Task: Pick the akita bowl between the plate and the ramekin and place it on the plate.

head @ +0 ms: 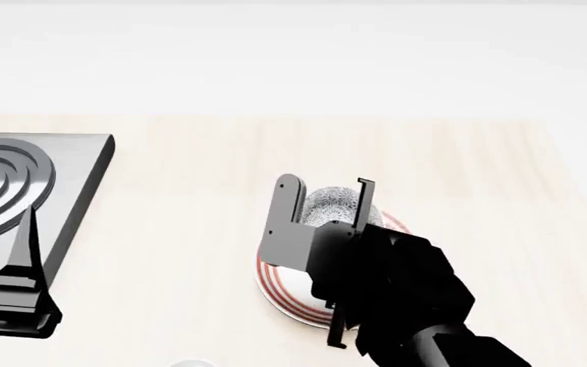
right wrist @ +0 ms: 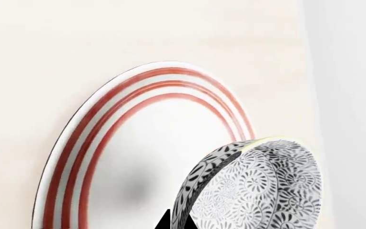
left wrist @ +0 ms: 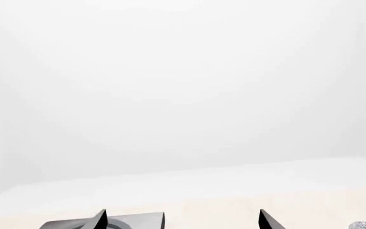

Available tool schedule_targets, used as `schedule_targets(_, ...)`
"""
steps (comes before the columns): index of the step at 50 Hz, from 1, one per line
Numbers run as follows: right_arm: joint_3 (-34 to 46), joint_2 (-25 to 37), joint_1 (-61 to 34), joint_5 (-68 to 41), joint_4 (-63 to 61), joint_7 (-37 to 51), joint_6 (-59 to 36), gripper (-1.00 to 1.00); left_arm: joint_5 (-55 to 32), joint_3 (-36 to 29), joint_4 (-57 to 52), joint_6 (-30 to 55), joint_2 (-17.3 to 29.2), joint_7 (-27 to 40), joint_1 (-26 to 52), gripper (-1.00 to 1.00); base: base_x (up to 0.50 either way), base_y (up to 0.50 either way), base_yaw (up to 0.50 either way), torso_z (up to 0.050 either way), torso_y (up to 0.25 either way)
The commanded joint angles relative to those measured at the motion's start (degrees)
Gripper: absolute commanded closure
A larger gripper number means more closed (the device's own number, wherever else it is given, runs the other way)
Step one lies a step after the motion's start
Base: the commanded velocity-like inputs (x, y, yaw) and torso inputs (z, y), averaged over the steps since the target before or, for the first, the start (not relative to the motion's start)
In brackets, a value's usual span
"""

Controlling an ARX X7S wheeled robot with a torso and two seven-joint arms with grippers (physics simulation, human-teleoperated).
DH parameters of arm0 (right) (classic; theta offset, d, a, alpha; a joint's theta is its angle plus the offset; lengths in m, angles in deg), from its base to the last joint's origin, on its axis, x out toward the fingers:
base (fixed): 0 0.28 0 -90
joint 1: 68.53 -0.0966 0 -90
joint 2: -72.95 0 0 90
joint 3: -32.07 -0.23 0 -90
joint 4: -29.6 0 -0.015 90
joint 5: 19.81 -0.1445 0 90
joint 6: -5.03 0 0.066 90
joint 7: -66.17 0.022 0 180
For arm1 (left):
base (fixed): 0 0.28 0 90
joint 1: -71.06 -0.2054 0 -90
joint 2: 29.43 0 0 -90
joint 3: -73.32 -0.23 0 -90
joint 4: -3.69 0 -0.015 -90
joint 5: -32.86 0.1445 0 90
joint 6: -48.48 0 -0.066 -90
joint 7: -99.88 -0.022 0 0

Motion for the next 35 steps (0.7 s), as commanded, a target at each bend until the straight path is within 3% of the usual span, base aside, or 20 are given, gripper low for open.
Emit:
schedule_targets(1,-1.4,-1.5,0.8,2.8,-0.1,-1.1,0.0,1.00,-1.1,1.4,-1.3,-0.8,-0.5,-3.7,-1.1,-1.00,0.00,0.00,0.00,0.000,0.000)
schedule_targets(30,-1.7,-1.2,2.3,4.5,-0.1,-2.0,-1.2,1.00,-1.5,1.3,-1.2,-1.5,-0.1,-3.6,-1.5,-1.00,0.00,0.00,0.00,0.000,0.000)
schedule_targets(31,-1.8,-1.2,2.2,4.6,-0.1,-1.9,-1.1,-1.00,-1.4,1.3,-1.2,-1.6,-0.1,-3.6,-1.5,-1.00,0.00,0.00,0.00,0.000,0.000)
schedule_targets(35,-1.8,-1.2,2.2,4.7,-0.1,-1.9,-1.1,-1.00,-1.3,1.1,-1.1,-1.7,-0.1,-3.6,-1.6,-1.00,0.00,0.00,0.00,0.000,0.000)
